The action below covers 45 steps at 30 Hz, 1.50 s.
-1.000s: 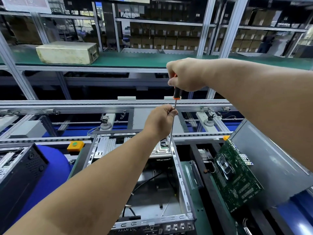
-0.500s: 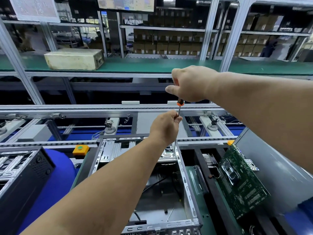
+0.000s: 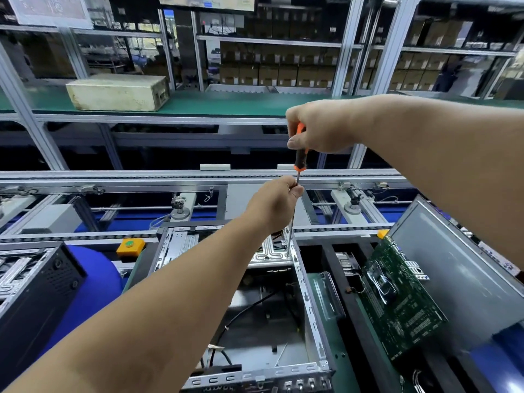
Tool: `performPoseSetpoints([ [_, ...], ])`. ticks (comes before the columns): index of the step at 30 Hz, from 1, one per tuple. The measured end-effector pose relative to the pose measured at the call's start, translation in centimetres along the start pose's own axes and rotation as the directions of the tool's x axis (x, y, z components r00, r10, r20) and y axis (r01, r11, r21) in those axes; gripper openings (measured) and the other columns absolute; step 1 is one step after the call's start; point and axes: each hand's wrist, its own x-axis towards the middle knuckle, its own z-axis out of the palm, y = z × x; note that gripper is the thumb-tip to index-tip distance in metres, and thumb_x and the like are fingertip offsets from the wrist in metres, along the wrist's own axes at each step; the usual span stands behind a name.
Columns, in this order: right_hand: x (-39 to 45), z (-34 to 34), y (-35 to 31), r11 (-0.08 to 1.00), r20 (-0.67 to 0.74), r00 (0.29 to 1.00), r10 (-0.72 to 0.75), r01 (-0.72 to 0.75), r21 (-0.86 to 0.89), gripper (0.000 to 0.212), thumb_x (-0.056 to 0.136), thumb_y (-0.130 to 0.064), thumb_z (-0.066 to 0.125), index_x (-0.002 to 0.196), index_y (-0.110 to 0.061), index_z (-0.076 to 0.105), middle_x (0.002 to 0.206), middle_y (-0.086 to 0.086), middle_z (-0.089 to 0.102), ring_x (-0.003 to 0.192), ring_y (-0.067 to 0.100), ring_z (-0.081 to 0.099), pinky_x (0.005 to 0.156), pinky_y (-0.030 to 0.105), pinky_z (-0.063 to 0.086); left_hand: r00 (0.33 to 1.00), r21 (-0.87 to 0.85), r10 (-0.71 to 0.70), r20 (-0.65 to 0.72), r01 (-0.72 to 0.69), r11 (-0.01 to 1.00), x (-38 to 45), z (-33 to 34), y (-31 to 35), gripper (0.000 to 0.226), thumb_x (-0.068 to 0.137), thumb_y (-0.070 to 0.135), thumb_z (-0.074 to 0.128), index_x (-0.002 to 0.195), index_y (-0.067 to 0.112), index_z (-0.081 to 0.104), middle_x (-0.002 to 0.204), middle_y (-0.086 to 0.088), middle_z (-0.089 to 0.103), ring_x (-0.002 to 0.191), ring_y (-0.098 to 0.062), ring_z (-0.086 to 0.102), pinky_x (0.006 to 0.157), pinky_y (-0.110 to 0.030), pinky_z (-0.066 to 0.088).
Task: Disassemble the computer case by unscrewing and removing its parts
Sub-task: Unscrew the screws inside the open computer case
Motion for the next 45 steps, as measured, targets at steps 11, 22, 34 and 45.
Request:
performPoseSetpoints([
  [11, -0.2, -0.8, -1.0, 0.996, 0.021, 1.0, 0.008, -0.006, -0.088, 0.034, 0.101, -0.06, 0.045, 0.106, -0.028, 0.057, 0.092, -0.006, 0.058, 0.079, 0.013, 0.053, 0.059, 0.032, 0.033, 0.993, -0.015, 0.024, -0.114, -0.026, 1.0, -0.5, 0.3, 0.0, 0.027, 0.11, 0.034, 0.05, 0.103, 0.017, 0.07, 0.092, -0.001, 0.073, 0.085, -0.024, 0.064, 0.074, -0.04, 0.051],
  [22, -0.9, -0.7, -1.9, 0.988, 0.019, 1.0, 0.005, -0.002, -0.152, 0.022, 0.108, -0.041, 0.041, 0.111, -0.023, 0.051, 0.092, 0.001, 0.059, 0.077, 0.02, 0.055, 0.057, 0.034, 0.033, 0.99, 0.04, 0.012, -0.139, -0.006, 0.999, -0.4, 0.7, 0.3, 0.037, 0.11, 0.035, 0.052, 0.075, 0.025, 0.044, 0.066, 0.006, 0.05, 0.063, -0.018, 0.044, 0.056, -0.034, 0.03],
  [34, -1.0, -0.9, -2.3, 0.991, 0.043, 0.999, 0.034, -0.028, -0.133, 0.035, 0.107, -0.051, 0.035, 0.112, -0.021, 0.053, 0.09, -0.004, 0.054, 0.084, 0.02, 0.054, 0.062, 0.035, 0.033, 0.987, 0.105, 0.01, -0.16, 0.007, 0.994, -0.1, 1.2, 0.4, 0.031, 0.11, 0.039, 0.05, 0.082, 0.029, 0.042, 0.07, 0.009, 0.049, 0.072, -0.024, 0.049, 0.053, -0.032, 0.028],
  [45, -1.2, -0.7, -2.1, 0.979, -0.004, 1.0, 0.021, -0.021, -0.201, 0.028, 0.11, -0.042, 0.036, 0.112, -0.019, 0.052, 0.091, -0.002, 0.053, 0.076, 0.015, 0.05, 0.055, 0.03, 0.028, 1.0, 0.138, -0.007, 0.005, 0.006, 0.99, 0.0, 1.0, 0.3, 0.026, 0.113, 0.044, 0.032, 0.103, 0.027, 0.048, 0.098, 0.005, 0.061, 0.093, -0.024, 0.057, 0.076, -0.04, 0.043],
])
